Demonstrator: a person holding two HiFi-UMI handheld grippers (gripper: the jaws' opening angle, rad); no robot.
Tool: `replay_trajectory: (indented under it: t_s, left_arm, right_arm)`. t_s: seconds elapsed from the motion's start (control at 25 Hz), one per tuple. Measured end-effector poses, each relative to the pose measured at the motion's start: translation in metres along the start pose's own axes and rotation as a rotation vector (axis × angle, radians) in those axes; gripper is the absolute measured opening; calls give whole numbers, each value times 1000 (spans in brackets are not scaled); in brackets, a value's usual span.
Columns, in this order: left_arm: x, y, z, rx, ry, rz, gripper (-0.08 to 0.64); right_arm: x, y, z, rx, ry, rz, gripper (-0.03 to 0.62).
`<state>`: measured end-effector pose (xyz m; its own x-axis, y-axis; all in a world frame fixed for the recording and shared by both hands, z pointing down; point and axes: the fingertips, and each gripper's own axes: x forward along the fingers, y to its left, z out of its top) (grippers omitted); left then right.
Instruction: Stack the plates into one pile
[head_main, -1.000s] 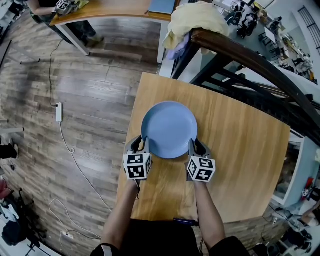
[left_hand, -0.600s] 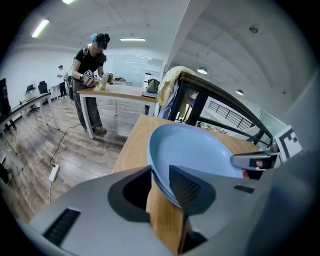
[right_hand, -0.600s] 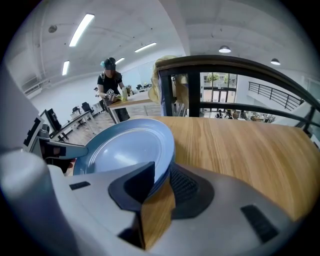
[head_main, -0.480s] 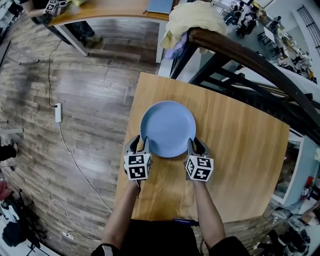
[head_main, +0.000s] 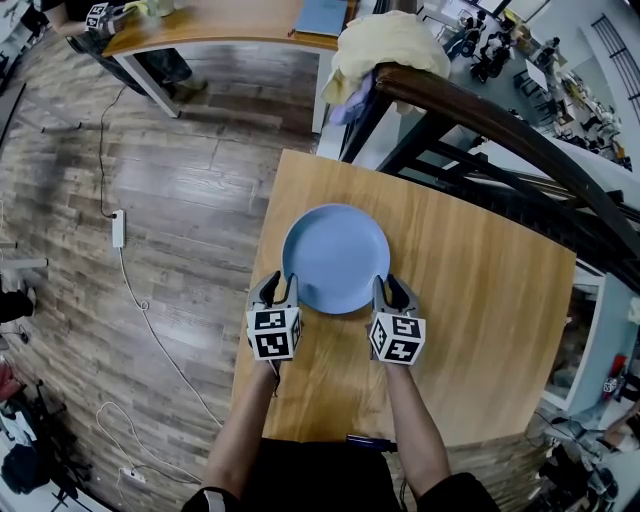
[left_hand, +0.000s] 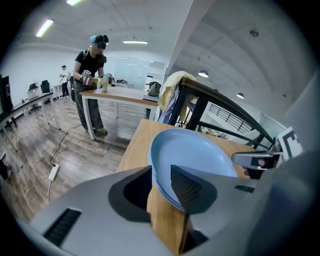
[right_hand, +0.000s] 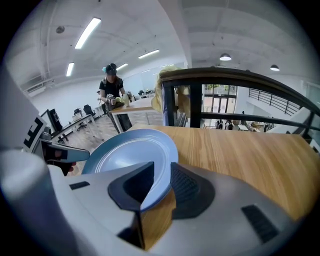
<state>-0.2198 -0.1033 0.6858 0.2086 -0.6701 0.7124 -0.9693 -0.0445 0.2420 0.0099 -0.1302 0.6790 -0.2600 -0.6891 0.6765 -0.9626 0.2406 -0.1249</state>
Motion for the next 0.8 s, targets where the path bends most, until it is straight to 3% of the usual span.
replay_trajectory:
  t_s: [0.32, 0.8]
  left_arm:
    - [-35, 0, 23, -6, -87, -1, 35]
    - [-119, -18, 36, 12, -203, -30, 23]
  right_arm:
    - [-27, 12, 26, 1, -89, 10, 65]
    - [-118, 47, 48, -13, -214, 28, 43]
